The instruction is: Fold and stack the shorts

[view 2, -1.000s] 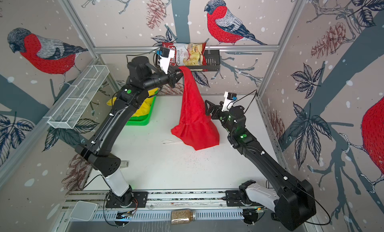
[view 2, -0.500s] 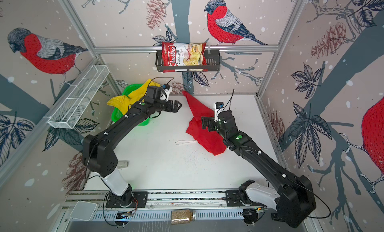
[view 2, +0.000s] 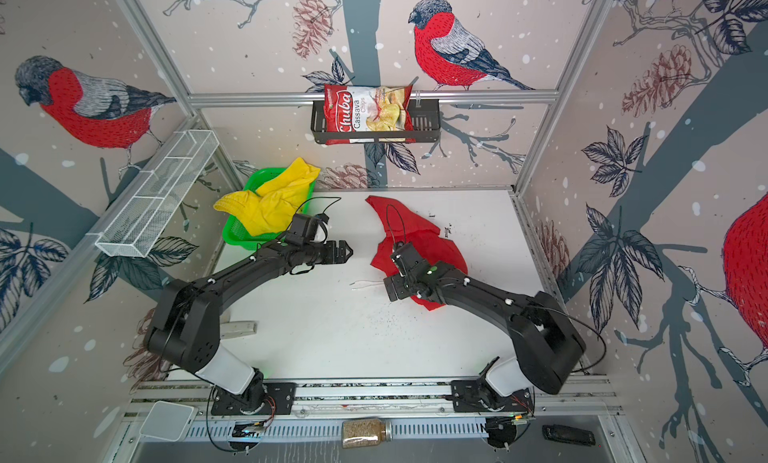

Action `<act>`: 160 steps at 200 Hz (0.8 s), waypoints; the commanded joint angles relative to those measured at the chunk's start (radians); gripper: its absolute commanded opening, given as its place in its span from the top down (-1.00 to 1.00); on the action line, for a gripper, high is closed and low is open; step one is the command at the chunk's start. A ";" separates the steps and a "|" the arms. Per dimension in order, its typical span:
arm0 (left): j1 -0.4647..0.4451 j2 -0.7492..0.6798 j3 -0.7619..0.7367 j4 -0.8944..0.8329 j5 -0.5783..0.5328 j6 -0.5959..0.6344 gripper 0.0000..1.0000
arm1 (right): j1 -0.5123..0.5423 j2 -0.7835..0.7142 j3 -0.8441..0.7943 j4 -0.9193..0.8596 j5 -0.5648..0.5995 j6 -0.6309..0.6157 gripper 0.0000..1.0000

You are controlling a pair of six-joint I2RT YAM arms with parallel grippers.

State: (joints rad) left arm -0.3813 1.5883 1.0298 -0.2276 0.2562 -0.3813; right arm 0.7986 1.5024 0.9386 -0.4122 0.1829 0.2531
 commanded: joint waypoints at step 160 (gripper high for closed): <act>0.005 -0.103 -0.044 0.073 0.009 0.019 -0.94 | -0.024 -0.179 0.165 0.091 0.065 -0.113 0.98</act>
State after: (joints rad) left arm -0.3786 1.5135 0.9855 -0.1677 0.2657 -0.4065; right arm 0.7784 1.3926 1.0393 -0.3511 0.3470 0.1814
